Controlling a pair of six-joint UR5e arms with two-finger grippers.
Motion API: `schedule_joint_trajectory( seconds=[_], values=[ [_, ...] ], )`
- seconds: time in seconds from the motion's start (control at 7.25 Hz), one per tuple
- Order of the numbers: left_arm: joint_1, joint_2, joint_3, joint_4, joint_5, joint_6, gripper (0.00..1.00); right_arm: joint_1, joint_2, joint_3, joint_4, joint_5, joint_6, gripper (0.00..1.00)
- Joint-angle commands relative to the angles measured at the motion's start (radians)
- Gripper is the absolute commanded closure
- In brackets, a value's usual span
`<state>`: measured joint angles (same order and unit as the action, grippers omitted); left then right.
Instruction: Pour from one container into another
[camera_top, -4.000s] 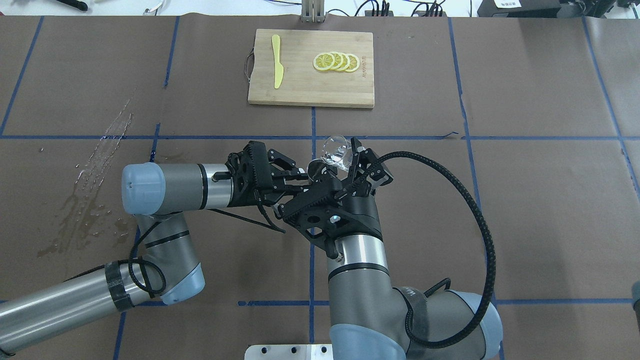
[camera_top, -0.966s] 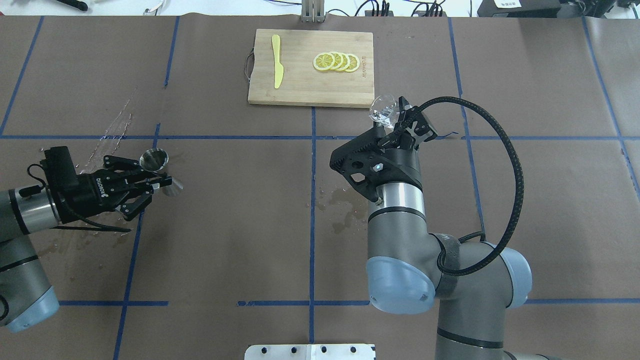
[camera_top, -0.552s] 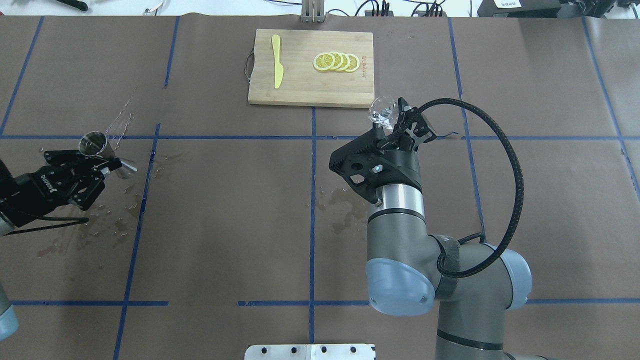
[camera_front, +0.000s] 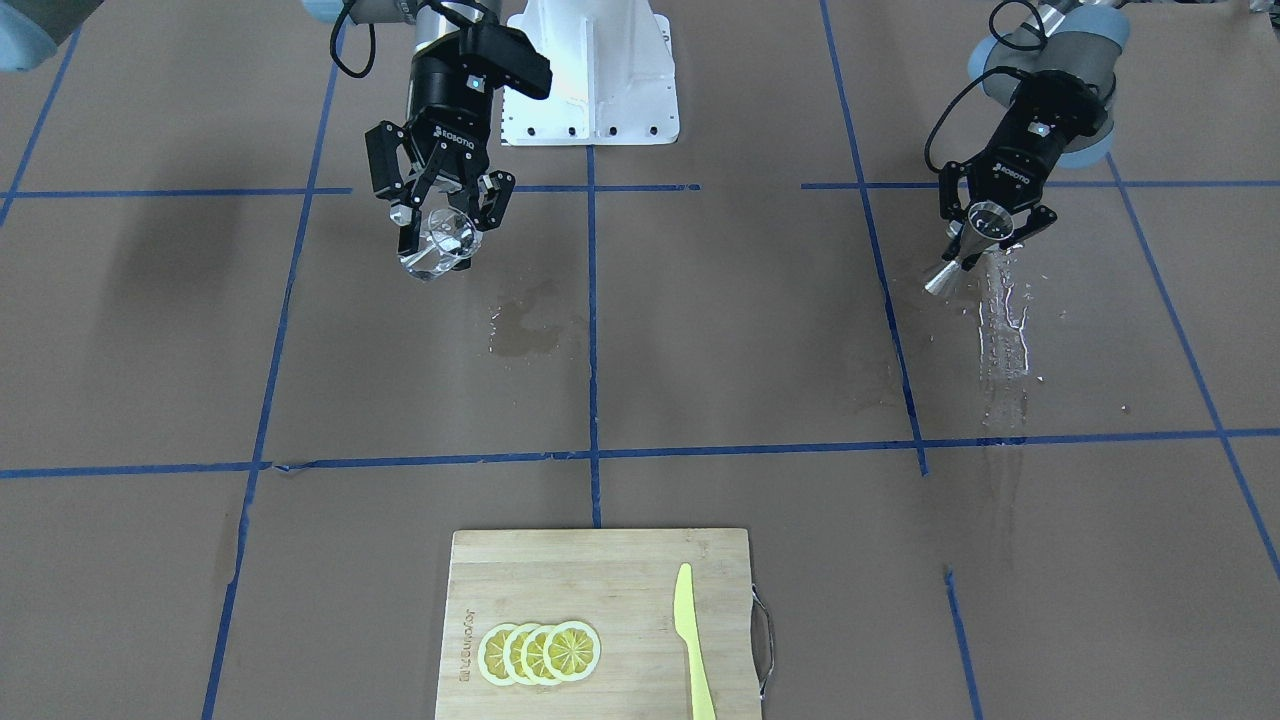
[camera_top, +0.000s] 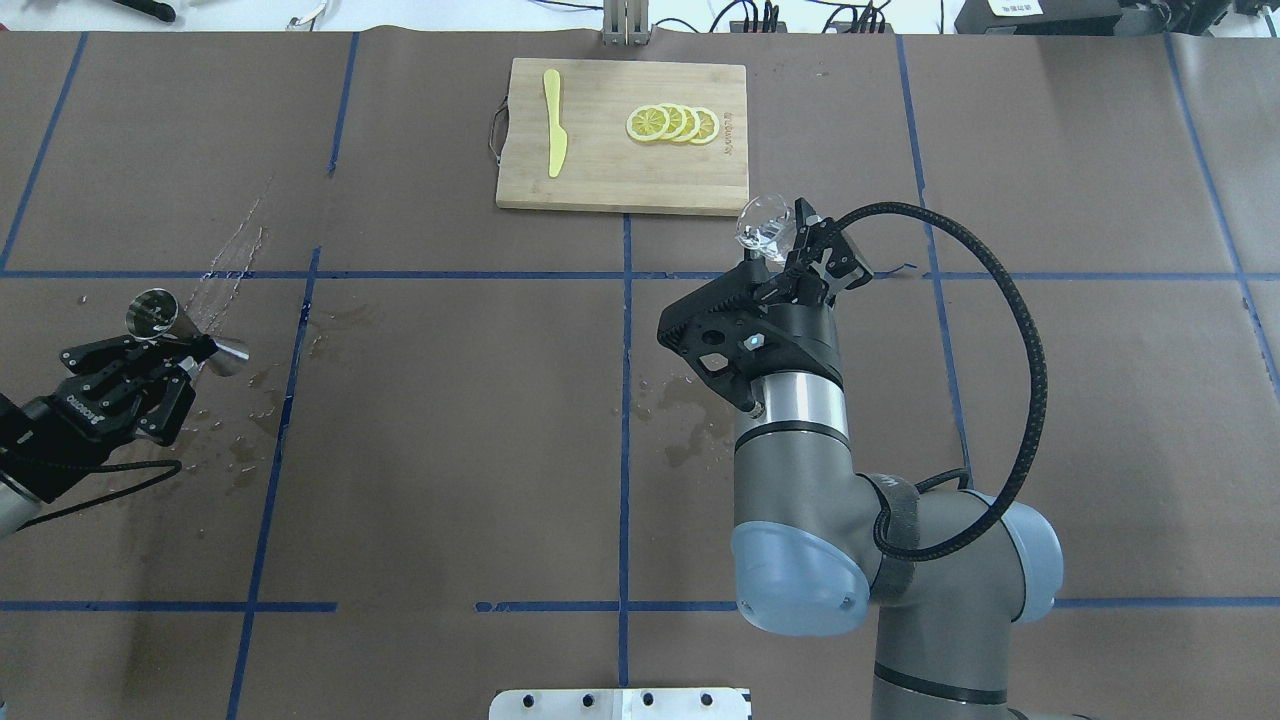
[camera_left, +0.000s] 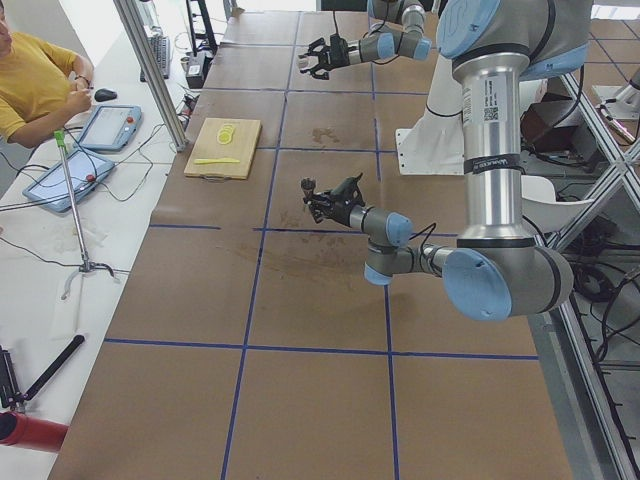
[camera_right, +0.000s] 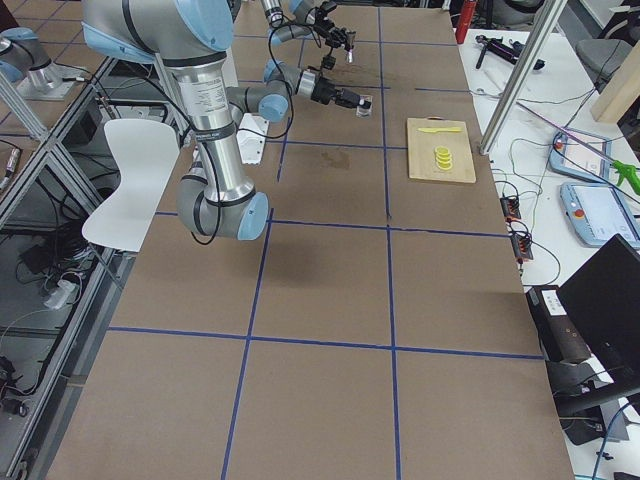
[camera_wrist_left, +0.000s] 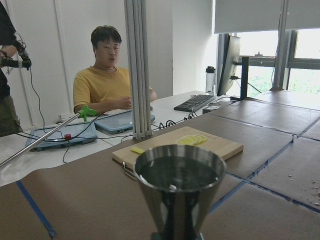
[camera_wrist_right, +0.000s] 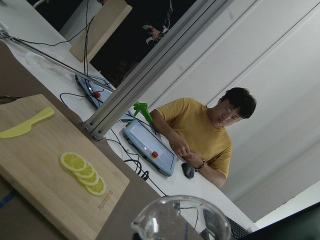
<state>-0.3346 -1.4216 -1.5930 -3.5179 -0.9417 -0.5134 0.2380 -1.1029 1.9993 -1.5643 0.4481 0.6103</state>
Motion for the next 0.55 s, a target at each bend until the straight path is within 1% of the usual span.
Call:
schedule_joint_trajectory(
  seconds=[0.0,0.41],
  values=[
    [0.086,0.001,0.01,0.01,0.157,-0.01,1.0,-0.002,0.0,0.001,0.001,-0.002,0.002,1.0],
    [0.108,0.0,0.088,0.013,0.283,-0.013,1.0,-0.003,-0.002,0.001,0.001,-0.002,0.002,1.0]
  ],
)
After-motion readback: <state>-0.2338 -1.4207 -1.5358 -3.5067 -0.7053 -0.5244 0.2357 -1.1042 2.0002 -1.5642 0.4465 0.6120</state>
